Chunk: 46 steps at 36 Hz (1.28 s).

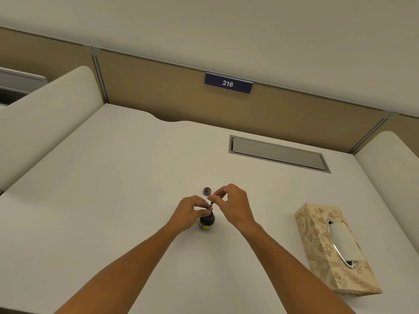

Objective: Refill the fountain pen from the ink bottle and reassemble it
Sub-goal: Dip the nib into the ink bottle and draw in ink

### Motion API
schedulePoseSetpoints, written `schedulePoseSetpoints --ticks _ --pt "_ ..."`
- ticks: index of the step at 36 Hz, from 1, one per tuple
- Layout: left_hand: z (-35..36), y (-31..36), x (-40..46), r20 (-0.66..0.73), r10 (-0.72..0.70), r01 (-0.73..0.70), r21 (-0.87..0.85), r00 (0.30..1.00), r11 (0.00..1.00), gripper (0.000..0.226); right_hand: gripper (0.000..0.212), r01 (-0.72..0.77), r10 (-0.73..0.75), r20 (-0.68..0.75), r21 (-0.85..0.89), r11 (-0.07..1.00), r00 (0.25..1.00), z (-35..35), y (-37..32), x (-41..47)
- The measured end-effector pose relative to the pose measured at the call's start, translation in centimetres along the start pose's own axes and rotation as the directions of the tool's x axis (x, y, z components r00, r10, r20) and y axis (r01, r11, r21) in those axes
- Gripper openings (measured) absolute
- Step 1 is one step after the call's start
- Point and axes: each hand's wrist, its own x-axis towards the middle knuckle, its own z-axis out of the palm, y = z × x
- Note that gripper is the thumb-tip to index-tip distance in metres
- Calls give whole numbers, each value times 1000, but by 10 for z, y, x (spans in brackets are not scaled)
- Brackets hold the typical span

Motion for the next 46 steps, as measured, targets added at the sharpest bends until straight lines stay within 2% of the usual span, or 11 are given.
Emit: schedulePoseSetpoints --ticks 6,22,29,34,46 --pt "0 0 0 3 0 0 -1 1000 1000 12 12 52 -55 80 40 998 995 -7 0 -1" --pt "1 0 -1 -10 2 -2 -14 1000 1000 13 25 -42 38 -68 -62 997 997 3 -4 -3" --pt "1 -1 0 -17 10 -10 2 1000 1000 12 26 -30 28 27 72 997 999 -2 -1 0" --pt "1 0 -1 -17 14 -14 -2 1000 1000 12 17 -4 2 58 24 1000 998 -7 1 2" --pt "2 0 0 -35 12 -11 29 999 1000 12 20 -13 10 -75 -30 999 997 1 -3 -3"
